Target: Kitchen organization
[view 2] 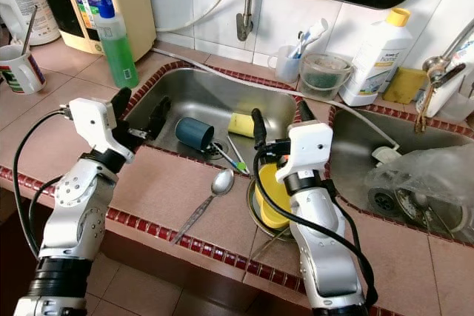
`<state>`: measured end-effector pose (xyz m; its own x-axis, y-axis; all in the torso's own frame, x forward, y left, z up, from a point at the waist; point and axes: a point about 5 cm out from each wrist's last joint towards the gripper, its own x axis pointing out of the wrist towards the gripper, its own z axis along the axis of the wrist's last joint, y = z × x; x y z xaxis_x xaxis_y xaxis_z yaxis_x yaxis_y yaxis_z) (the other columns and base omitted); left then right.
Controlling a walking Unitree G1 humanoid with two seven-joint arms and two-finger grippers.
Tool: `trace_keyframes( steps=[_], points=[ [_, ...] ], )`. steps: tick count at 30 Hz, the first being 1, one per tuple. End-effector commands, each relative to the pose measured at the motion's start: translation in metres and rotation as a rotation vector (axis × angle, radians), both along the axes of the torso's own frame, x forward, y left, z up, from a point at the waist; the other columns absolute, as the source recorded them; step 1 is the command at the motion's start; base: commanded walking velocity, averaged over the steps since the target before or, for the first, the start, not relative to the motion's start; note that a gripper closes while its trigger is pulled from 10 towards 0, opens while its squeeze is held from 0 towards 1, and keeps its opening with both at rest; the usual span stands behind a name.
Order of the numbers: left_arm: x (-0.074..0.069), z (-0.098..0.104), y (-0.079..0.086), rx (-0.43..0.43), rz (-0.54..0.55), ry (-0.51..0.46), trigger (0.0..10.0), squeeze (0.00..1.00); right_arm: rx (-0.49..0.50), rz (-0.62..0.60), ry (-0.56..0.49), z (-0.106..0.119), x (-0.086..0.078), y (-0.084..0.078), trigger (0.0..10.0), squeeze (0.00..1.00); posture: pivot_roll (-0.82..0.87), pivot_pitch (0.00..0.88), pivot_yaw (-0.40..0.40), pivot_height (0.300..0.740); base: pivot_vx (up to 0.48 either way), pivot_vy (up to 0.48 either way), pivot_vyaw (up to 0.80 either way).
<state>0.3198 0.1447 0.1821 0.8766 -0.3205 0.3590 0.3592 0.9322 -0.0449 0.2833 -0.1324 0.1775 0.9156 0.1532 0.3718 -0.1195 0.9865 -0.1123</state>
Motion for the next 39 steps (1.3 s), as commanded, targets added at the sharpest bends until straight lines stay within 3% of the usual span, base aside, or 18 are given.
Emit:
trace_keyframes(
  steps=[1,13,21,39],
  points=[
    [-0.003,0.001,-0.001,0.01,0.005,-0.023,10.0,0.0,-0.02,-0.026,-0.027,0.001,0.001,-0.003,10.0,0.0,0.04,0.0,-0.037,0.74,0.0,0.0,0.0],
    [-0.017,0.003,0.005,-0.013,0.023,-0.042,10.0,0.0,-0.02,-0.035,-0.055,-0.004,0.003,-0.003,10.0,0.0,0.07,0.0,-0.062,0.74,0.0,0.0,0.0],
    [-0.018,0.007,0.005,-0.032,0.032,-0.056,10.0,0.0,-0.013,-0.037,-0.093,0.006,0.008,-0.004,10.0,0.0,0.08,0.0,-0.065,0.74,0.0,0.0,0.0],
    [-0.018,0.012,0.006,-0.05,0.018,-0.064,10.0,0.0,-0.003,-0.039,-0.109,0.008,0.011,-0.005,10.0,0.0,0.08,0.0,-0.055,0.74,0.0,-0.36,0.0]
  ],
)
